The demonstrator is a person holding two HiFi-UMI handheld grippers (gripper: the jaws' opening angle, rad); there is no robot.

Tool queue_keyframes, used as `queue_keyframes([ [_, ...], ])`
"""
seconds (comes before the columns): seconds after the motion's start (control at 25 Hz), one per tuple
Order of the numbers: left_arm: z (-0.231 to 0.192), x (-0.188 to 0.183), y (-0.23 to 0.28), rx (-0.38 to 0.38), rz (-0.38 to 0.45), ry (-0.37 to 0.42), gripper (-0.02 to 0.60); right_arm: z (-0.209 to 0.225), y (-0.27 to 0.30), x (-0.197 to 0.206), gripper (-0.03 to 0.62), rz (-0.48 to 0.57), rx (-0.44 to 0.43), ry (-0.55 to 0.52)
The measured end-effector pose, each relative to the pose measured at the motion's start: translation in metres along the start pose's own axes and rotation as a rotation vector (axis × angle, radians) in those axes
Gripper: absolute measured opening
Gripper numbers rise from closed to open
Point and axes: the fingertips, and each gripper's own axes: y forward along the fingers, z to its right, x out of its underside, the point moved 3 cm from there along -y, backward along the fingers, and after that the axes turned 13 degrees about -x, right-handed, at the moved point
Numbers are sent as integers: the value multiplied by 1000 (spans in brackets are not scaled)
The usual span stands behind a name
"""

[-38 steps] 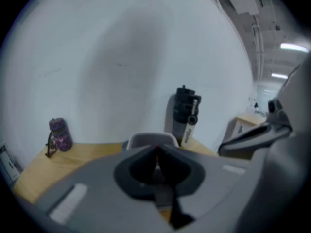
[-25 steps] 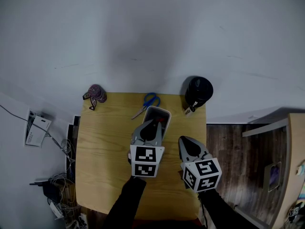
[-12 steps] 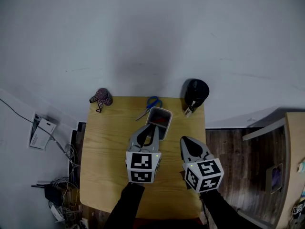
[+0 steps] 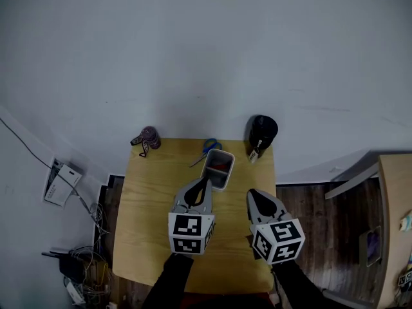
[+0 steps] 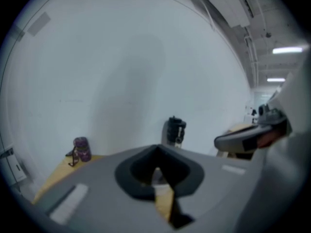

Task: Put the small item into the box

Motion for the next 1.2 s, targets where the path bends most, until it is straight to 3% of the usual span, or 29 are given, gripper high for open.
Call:
queue_keyframes([
  [0.44, -9, -11, -51, 50, 61, -17, 3, -34, -34, -6, 8, 39, 30, -35],
  [0.64, -17, -11, -68, 76, 74, -60, 3, -46, -47, -10, 8, 56, 42, -53],
  [0.96, -25, -7, -96, 182, 95, -98, 3, -68, -64, -15, 8, 99, 43, -57],
  [1.2, -37, -5, -117, 184, 116, -98, 3, -88, -73, -11, 8, 120, 32, -52],
])
